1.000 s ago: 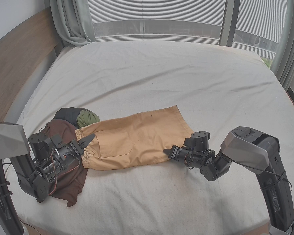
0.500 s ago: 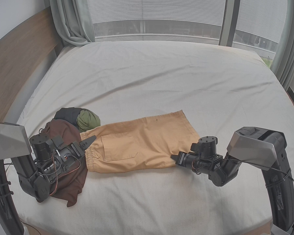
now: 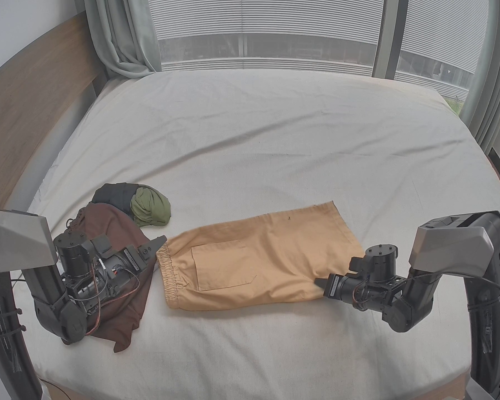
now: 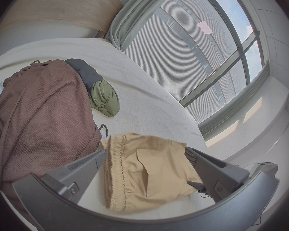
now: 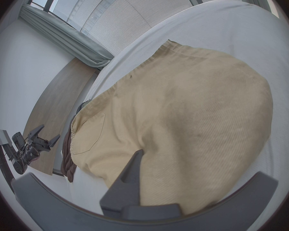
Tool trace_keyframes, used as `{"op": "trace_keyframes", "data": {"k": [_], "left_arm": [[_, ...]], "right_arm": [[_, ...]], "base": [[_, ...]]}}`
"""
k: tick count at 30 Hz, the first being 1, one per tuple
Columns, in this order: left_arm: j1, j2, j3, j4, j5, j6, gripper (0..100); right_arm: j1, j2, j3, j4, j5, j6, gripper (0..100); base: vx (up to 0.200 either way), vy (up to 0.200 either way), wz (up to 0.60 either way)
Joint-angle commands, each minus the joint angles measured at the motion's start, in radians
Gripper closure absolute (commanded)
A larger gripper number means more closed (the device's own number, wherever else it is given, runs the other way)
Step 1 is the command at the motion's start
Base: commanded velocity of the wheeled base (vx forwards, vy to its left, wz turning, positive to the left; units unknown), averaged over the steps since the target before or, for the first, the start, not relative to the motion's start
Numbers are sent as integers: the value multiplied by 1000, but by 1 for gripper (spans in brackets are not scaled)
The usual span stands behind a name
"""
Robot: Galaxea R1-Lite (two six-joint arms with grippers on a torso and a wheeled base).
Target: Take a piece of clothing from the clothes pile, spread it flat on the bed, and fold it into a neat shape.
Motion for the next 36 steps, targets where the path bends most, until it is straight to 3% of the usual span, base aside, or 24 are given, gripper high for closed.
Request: {"op": "trace_keyframes", "data": {"k": [1, 8, 20, 21, 27, 29, 36], "left_arm": [[-4, 5, 4, 0, 0, 0, 0], [-10, 5, 5, 0, 0, -5, 0], [-44, -3, 2, -1, -2, -3, 0], [-42, -5, 2, -1, -2, -3, 0], [-32, -15, 13, -1, -97, 1, 0], [-32, -15, 13, -1, -97, 1, 0], [-30, -6, 37, -1, -129, 0, 0]], "right_arm": [[-26, -56, 96, -21, 0, -10, 100], [-29, -65, 204, -85, 0, -12, 100], [-27, -12, 214, -159, 0, -10, 100], [-27, -5, 214, -168, 0, -10, 0], [-27, 18, 234, -203, 0, -9, 0], [-27, 18, 236, -205, 0, -9, 0], [8, 4, 438, -263, 37, -81, 0]], "base": [[0, 0, 0], [0, 0, 0], [0, 0, 0], [0, 0, 0], [0, 0, 0], [0, 0, 0], [0, 0, 0]]}}
